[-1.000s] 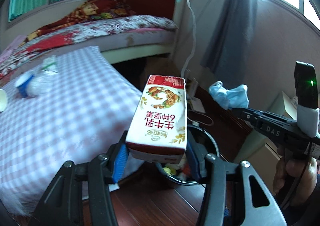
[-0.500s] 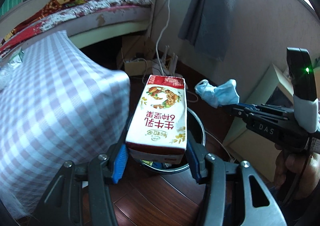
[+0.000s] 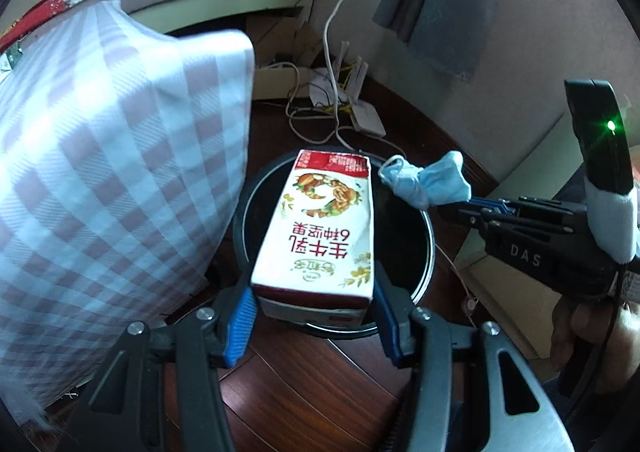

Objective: Collect trash
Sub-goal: 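Carry the milk carton and blue tissue over the black bin and open both tools, then move both tools back over the bed toward the plastic bag and cups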

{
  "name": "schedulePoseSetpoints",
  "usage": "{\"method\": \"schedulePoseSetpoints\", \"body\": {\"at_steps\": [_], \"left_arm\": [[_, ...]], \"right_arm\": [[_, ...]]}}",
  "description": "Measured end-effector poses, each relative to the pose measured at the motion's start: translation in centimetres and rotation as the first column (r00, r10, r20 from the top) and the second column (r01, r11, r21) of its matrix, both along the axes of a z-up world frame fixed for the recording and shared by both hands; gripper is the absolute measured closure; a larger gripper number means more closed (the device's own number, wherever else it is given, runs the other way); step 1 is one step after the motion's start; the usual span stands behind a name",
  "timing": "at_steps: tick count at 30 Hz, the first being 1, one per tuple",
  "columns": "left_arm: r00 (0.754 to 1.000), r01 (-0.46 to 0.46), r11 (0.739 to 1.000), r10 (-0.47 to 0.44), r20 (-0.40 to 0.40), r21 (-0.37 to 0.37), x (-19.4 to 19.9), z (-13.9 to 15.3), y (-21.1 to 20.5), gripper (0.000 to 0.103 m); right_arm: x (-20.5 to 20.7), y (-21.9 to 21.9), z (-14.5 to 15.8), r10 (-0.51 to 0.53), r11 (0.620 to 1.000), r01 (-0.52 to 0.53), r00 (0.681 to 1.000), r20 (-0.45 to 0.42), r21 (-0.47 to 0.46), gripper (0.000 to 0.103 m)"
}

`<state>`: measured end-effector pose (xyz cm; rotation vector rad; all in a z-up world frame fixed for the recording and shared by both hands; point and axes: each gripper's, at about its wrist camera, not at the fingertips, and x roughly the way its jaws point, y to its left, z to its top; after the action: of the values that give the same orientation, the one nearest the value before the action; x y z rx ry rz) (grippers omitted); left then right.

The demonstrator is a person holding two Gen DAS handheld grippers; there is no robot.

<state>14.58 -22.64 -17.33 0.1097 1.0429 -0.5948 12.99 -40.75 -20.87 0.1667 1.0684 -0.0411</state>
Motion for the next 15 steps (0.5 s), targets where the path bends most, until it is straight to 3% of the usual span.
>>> {"method": "schedulePoseSetpoints", "body": {"at_steps": [4, 6, 7, 8, 10, 13, 15], "left_arm": [[1.0, 0.017, 1.0, -0.017, -0.023, -0.009, 0.7, -0.9, -0.8, 0.048], [0.999, 0.009, 1.0, -0.01, -0.049, -0.016, 1.2, -1.6, -0.8, 0.033], [0.999, -0.003, 1.0, 0.003, -0.046, -0.007, 1.2, -1.9, -0.7, 0.02], [0.999, -0.018, 1.0, 0.018, -0.031, 0.005, 1.1, -2.0, -0.5, 0.008], [0.999, -0.034, 0.999, 0.034, -0.02, 0.023, 0.6, -2.3, 0.0, 0.001], [0.997, -0.06, 0.996, 0.063, -0.036, 0.062, 0.5, -3.2, 0.6, 0.001], [0.996, -0.076, 0.995, 0.079, -0.042, 0.067, 0.5, -3.6, 1.0, 0.001]], "right_arm": [[0.6, 0.2, -0.9, 0.026, 1.0, -0.026, 0.999, -0.019, 0.008, 0.092], [1.0, 0.2, -1.8, 0.001, 0.992, -0.01, 0.997, -0.071, -0.124, 0.065], [1.0, 0.0, -2.2, -0.021, 0.986, 0.006, 0.996, -0.087, -0.169, 0.036], [0.7, -0.5, -2.6, -0.039, 0.983, 0.02, 0.994, -0.1, -0.182, 0.018], [0.5, -1.2, -2.9, -0.067, 0.984, 0.046, 0.99, -0.121, -0.172, 0.012], [0.1, -1.6, -2.8, -0.082, 0.979, 0.059, 0.99, -0.112, -0.194, 0.001], [-0.2, -1.5, -2.6, -0.081, 0.98, 0.059, 0.99, -0.113, -0.189, 0.001]]}}
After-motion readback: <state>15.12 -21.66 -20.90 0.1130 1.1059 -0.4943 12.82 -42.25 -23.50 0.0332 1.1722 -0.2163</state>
